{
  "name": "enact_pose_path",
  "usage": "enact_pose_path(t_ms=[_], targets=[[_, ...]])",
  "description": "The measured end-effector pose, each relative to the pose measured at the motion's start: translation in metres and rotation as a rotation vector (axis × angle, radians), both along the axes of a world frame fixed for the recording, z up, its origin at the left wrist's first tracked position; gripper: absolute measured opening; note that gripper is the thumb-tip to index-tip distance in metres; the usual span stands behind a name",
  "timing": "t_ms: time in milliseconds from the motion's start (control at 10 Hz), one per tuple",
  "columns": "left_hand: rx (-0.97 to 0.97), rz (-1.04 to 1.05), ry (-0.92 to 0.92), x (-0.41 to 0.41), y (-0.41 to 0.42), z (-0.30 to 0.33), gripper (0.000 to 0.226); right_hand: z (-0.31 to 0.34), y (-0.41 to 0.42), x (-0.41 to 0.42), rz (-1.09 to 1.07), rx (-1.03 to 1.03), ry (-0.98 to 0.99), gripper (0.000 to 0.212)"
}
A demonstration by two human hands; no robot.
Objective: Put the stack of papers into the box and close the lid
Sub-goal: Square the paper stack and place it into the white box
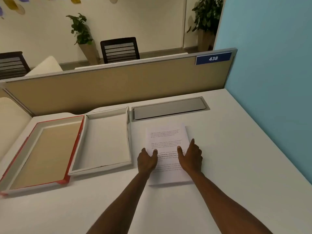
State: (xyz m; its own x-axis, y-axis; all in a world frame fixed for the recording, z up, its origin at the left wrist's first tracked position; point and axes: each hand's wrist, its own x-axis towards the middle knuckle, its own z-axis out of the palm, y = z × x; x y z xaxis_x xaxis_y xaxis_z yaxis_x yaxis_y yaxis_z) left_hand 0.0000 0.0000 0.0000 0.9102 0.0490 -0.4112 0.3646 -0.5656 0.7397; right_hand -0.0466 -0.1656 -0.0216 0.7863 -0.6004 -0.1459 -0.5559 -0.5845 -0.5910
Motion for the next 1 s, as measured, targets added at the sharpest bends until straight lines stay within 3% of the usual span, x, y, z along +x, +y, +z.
enact_pose_path(t_ms=[200, 500, 600, 700, 800, 1000], targets=[[0.014, 0.167, 0.074, 0.018, -0.013, -0.010, 0.079, -0.021, 0.004, -0.001, 0.052, -0.165, 0.016, 0.083], [-0.085, 0.125, 0.188, 0.051, -0.007, -0.012, 0.068, -0.026, 0.004, 0.000, 0.069, -0.215, 0.002, 0.079], [0.134, 0.051, 0.095, 0.043, -0.020, -0.017, 0.078, -0.027, 0.005, 0.001, 0.058, -0.238, -0.003, 0.078], [0.155, 0.027, 0.009, 0.039, -0.023, -0.019, 0.074, -0.029, 0.004, 0.002, 0.058, -0.244, -0.002, 0.078], [-0.033, 0.011, 0.042, 0.044, -0.016, -0.016, 0.063, -0.031, 0.004, 0.002, 0.059, -0.246, -0.009, 0.078], [-0.171, 0.020, 0.093, 0.047, -0.009, -0.013, 0.059, -0.033, 0.003, 0.002, 0.050, -0.257, -0.030, 0.078]])
